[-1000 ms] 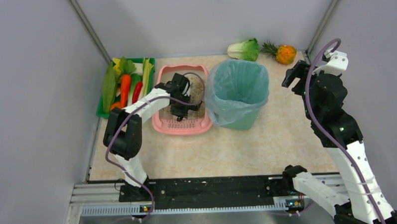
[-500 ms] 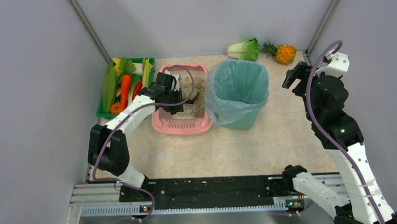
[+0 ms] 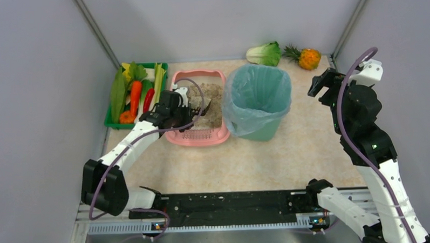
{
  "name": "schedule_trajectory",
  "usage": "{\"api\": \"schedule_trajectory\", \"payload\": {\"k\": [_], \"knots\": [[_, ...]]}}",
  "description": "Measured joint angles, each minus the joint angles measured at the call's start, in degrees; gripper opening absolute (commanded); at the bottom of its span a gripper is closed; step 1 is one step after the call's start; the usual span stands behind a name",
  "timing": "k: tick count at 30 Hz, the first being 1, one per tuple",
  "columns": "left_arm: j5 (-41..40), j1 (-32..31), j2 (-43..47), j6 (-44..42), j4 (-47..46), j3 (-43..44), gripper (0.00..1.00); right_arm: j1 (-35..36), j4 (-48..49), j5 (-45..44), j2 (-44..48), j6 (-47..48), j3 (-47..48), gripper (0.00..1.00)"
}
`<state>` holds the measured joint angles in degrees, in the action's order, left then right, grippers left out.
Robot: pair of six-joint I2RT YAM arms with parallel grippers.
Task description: Clean the litter box
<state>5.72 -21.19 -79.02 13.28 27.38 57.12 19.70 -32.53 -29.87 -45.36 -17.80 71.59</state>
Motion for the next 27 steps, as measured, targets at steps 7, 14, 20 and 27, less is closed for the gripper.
{"api": "schedule_trajectory", "payload": {"k": [7, 14, 20, 27], "knots": [[-2.05, 0.0, 9.4, -2.08, -6.73, -5.27, 0.0, 0.0, 0.0, 0.15, 0.37, 0.02, 0.0, 0.8], [-2.36, -0.02, 16.74, -2.73, -11.91, -10.58, 0.0, 0.02, 1.05, 0.31, 0.96, 0.07, -0.9, 0.81], [-2.29, -0.24, 18.14, -3.56, -14.49, -11.61, 0.0, 0.02, 2.64, 1.73, 1.22, 0.22, -2.62, 0.81], [-6.4, -0.33, 23.74, -6.45, -28.26, -21.27, 0.0, 0.02, 4.68, 3.13, 1.86, 0.28, -4.55, 0.81]]}}
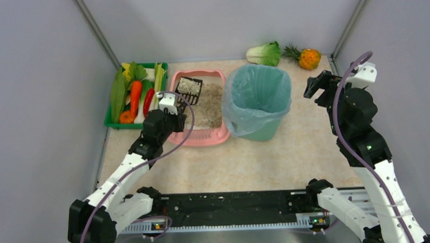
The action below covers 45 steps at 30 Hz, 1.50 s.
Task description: Clean the litter box
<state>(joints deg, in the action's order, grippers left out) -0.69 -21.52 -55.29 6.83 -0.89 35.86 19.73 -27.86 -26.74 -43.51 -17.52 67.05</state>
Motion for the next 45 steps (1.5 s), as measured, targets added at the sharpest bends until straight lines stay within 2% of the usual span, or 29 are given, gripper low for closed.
{"api": "schedule_trajectory", "payload": {"k": [9, 13, 19, 28, 36, 45], "knots": [[-2.21, 0.0, 1.25, -1.62, -12.39, -7.87, 0.0, 0.0, 0.59, 0.04, 0.76, 0.79, -0.55, 0.82], [-0.55, 0.0, 0.57, -3.89, -15.26, -8.31, 0.0, 0.0, 0.68, 0.04, 1.29, 1.03, -1.16, 0.82], [1.7, -1.77, -0.85, -9.88, -13.55, -7.23, 0.0, 0.0, 0.83, 0.02, 1.77, 1.07, -1.22, 0.82], [-3.5, -2.58, 2.43, -17.33, -11.52, -7.41, 0.0, 0.0, 1.33, -0.07, 3.13, 1.53, -2.21, 0.82], [-5.51, -2.91, 5.99, -16.5, -12.85, -8.72, 0.0, 0.0, 1.31, -0.02, 3.76, 1.92, -2.21, 0.82], [0.17, -2.86, 7.67, -9.01, -16.02, -10.43, 0.01, 0.0, 1.27, 0.11, 4.42, 1.97, -2.58, 0.82]]}}
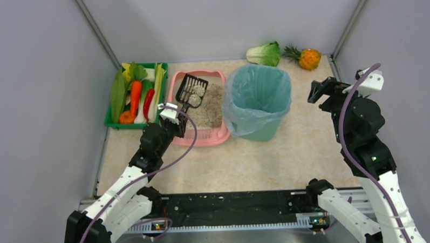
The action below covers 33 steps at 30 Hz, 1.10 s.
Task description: Clean the litter box
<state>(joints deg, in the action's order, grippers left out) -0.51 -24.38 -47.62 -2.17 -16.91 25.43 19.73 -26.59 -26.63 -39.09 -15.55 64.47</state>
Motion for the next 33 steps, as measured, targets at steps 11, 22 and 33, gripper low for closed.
{"api": "schedule_trajectory", "payload": {"k": [11, 22, 33], "knots": [[-0.26, 0.02, -1.09, 11.13, -1.55, -1.57, 0.0, 0.0, -0.02, 0.85, -0.02, 0.0, 0.02, 0.82], [3.69, 0.9, -3.54, 23.45, -4.59, -2.95, 0.0, 0.0, -0.61, 0.92, -0.02, 0.09, 0.02, 0.82], [4.35, 1.49, -4.24, 21.2, 2.75, -0.59, 0.0, 0.0, -0.92, 0.94, -0.02, 0.11, 0.02, 0.82]]}}
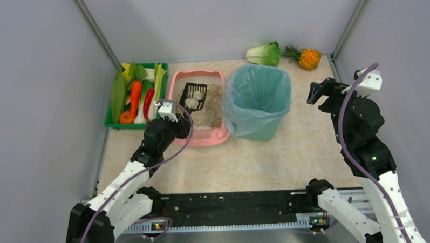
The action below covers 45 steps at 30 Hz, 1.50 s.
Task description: Clean the litter box
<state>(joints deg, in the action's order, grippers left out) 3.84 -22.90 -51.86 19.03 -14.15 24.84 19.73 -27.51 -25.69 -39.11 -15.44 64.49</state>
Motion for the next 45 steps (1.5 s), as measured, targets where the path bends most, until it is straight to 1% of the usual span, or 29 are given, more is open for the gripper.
{"api": "schedule_trajectory", "payload": {"k": [4, 10, 14, 18, 24, 27, 34, 41, 45], "knots": [[-0.04, 0.0, -0.2, -4.59, 6.45, 4.39, 0.0, 0.0, 0.0, 0.0, -0.11, 0.0, 0.0, 0.82], [-1.42, 0.0, 0.0, -8.66, 10.38, 7.34, 0.0, 0.0, -0.02, 0.02, -0.48, 0.0, 0.0, 0.82], [-4.09, 0.02, -0.24, -9.25, 14.14, 8.68, 0.0, 0.0, -0.02, 0.02, -0.48, -0.04, 0.0, 0.83], [-5.86, 0.13, -3.15, -9.22, 19.54, 12.81, 0.0, 0.0, -0.02, 0.02, -0.48, -0.07, 0.0, 0.83], [-5.57, 0.7, -5.64, -8.74, 24.7, 16.35, 0.0, 0.0, -0.02, 0.02, -0.7, -0.07, 0.0, 0.83], [-5.46, 0.74, -6.84, -8.79, 25.83, 17.7, 0.0, 0.0, -0.04, 0.02, -0.74, -0.04, 0.0, 0.83], [-6.32, 0.74, -7.87, -11.08, 29.9, 20.83, 0.0, 0.0, -0.2, 0.0, -0.74, 0.09, 0.0, 0.84], [-6.54, 0.74, -7.96, -14.99, 35.23, 30.64, 0.0, 0.0, -0.68, -0.11, -0.61, 0.48, 0.0, 0.84], [-4.63, 0.76, -9.42, -16.24, 38.38, 38.62, 0.0, 0.0, -1.01, -0.2, -0.07, 0.66, 0.0, 0.84]]}}
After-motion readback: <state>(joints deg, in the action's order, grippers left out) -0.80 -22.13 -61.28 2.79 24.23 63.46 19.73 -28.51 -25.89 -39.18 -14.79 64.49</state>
